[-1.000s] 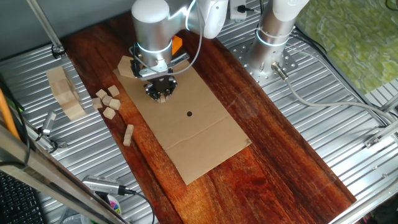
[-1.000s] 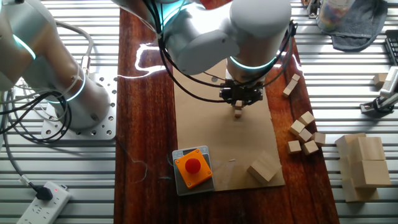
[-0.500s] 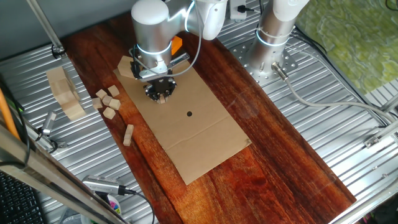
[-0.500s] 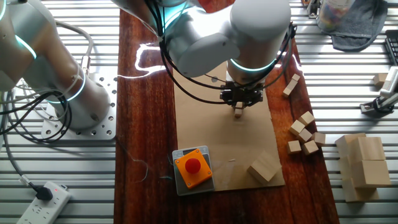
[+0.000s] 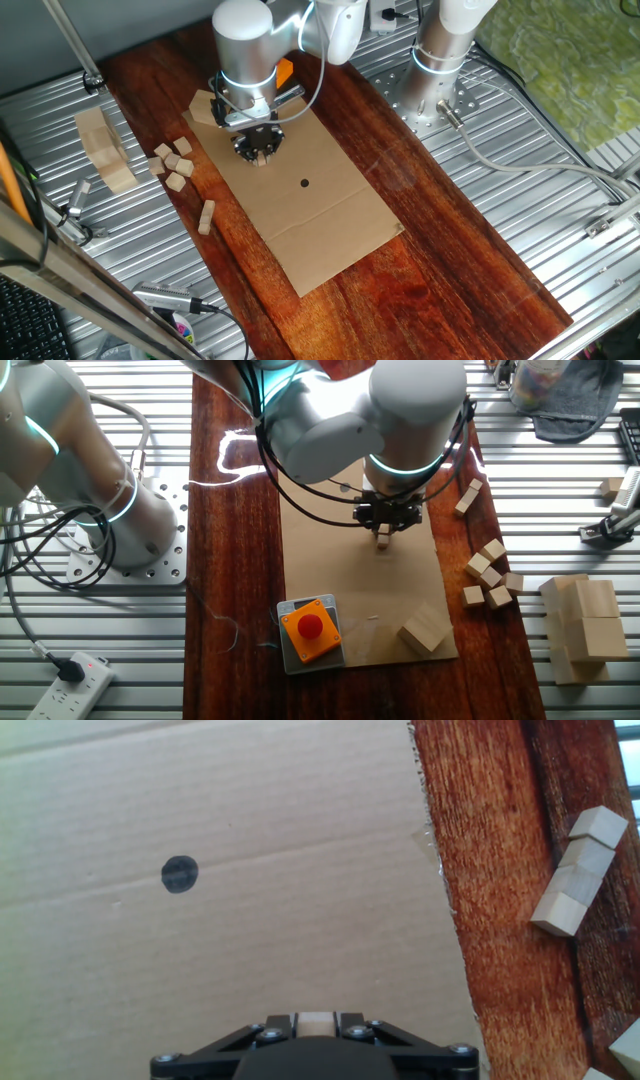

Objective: Stack the blocks into a pyramid shape

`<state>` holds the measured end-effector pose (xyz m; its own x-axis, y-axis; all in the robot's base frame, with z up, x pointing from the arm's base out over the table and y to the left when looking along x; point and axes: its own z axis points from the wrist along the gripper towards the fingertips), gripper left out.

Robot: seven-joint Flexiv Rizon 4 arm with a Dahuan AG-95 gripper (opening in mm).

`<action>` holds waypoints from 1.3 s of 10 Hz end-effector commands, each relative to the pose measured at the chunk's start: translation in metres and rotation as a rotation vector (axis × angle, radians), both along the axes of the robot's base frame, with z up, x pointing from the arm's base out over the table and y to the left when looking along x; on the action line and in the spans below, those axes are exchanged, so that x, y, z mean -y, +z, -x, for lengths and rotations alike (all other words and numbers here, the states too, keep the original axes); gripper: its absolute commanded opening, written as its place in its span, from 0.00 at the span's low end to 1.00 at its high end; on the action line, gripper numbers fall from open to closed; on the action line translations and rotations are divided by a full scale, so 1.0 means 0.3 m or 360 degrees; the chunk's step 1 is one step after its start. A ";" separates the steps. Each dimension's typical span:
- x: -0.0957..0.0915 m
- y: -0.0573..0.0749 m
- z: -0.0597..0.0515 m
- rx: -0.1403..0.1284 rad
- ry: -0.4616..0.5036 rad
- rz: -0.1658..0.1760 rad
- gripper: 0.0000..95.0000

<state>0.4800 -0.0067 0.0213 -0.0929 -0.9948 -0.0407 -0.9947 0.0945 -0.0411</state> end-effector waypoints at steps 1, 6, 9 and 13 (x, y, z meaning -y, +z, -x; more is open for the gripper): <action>0.001 0.000 0.000 0.0003 -0.0006 0.0001 0.00; 0.004 -0.012 -0.001 0.0008 0.0010 -0.0001 0.00; 0.004 -0.016 -0.001 0.0008 0.0018 -0.0005 0.20; 0.004 -0.016 -0.001 0.0009 0.0033 0.0001 0.40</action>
